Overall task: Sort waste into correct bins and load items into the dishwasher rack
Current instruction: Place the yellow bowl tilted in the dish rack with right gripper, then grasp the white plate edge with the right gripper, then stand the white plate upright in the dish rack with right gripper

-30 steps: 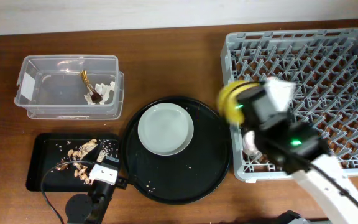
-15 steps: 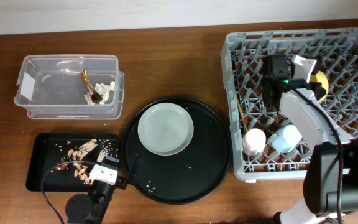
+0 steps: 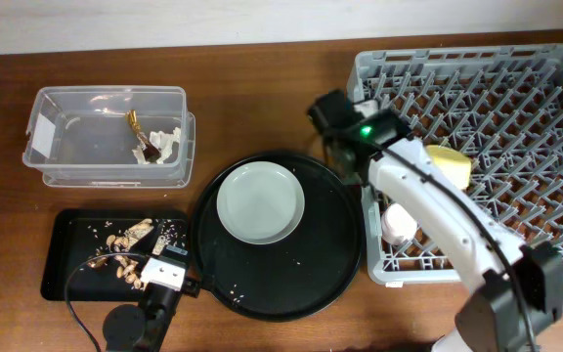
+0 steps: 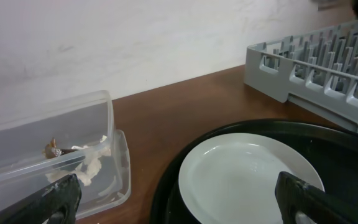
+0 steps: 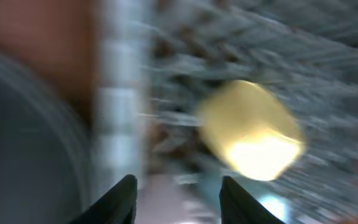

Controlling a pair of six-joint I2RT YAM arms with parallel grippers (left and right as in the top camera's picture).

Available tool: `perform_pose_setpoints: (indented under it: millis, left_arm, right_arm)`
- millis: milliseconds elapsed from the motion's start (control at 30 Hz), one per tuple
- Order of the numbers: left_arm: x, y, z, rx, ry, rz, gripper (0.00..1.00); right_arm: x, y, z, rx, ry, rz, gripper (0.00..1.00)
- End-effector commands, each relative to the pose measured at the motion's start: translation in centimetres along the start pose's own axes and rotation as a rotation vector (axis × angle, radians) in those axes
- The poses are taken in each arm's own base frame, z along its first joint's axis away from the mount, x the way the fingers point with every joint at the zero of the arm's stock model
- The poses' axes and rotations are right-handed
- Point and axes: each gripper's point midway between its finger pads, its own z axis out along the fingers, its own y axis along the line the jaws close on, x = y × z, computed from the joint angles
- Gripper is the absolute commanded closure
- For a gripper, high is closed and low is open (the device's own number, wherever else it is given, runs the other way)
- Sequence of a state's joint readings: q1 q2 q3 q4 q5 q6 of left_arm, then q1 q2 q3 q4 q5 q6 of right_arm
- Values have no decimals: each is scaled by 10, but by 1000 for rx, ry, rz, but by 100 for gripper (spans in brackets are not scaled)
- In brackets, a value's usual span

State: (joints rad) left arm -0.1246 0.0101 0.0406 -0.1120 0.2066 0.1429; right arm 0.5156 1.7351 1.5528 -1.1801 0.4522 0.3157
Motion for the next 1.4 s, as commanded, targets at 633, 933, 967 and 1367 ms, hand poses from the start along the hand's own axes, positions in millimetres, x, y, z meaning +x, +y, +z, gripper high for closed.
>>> perform_pose_setpoints:
  millis: [633, 933, 967, 1367]
  left_arm:
    - [3, 0, 0, 2, 1, 15, 1]
    - [3, 0, 0, 2, 1, 15, 1]
    - [3, 0, 0, 2, 1, 15, 1]
    - [3, 0, 0, 2, 1, 15, 1]
  right_arm:
    - [61, 130, 39, -410, 299, 253, 96]
    - [-14, -174, -74, 373, -407, 553, 96]
    - [-13, -191, -73, 446, -409, 581, 96]
    - [-53, -163, 37, 510, -263, 385, 96]
